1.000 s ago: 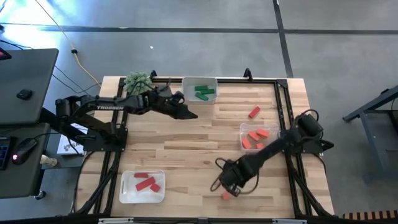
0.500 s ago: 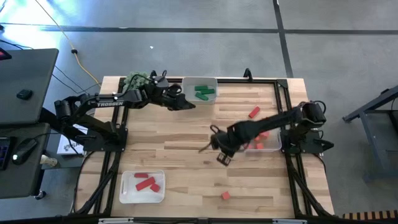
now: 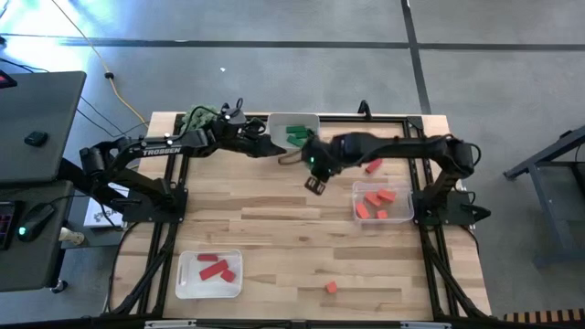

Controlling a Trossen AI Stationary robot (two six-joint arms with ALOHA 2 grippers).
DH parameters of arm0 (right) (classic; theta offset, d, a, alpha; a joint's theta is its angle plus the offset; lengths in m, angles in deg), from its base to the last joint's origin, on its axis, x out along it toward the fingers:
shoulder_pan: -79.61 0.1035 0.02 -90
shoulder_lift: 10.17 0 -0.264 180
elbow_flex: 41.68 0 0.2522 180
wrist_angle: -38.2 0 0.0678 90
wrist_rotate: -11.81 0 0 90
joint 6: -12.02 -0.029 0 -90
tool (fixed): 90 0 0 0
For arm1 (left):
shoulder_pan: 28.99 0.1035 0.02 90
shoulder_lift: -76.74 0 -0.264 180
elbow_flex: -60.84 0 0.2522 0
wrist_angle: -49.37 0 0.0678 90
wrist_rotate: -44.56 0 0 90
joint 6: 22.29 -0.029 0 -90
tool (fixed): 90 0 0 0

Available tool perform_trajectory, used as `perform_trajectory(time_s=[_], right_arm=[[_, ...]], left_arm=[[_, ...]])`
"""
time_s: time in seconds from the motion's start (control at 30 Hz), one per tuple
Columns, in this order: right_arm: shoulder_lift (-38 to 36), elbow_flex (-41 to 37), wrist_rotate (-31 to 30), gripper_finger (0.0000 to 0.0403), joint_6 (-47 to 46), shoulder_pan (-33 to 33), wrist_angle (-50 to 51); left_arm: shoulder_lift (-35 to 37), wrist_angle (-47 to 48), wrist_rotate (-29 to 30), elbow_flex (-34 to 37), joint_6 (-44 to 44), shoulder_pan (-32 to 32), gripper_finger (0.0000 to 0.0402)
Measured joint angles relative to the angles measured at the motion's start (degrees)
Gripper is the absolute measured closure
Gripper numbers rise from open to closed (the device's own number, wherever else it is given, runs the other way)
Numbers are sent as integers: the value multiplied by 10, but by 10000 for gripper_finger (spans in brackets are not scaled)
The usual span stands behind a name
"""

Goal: Sort & place blocks by color
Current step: Put the light green block into the gray bin

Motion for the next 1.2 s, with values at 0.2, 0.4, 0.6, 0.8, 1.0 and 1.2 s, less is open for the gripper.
perform_trajectory(time_s=[0.2,0.4,0.6,0.8,1.0,1.2], right_arm=[[0,46,-4,337,85,-41,-1],[0,65,-4,337,136,-63,-16],[6,65,16,337,171,-65,-39],[17,65,31,337,175,-59,-48],[35,65,31,337,179,-46,-79],[48,65,31,337,175,-38,-108]], left_arm=[[0,0,15,0,31,0,190],[0,0,43,0,75,-7,190],[-4,-9,60,0,115,-17,190],[-4,-18,75,0,124,-27,190],[-11,-19,77,0,133,-36,190],[-18,-16,79,-1,137,-39,190]])
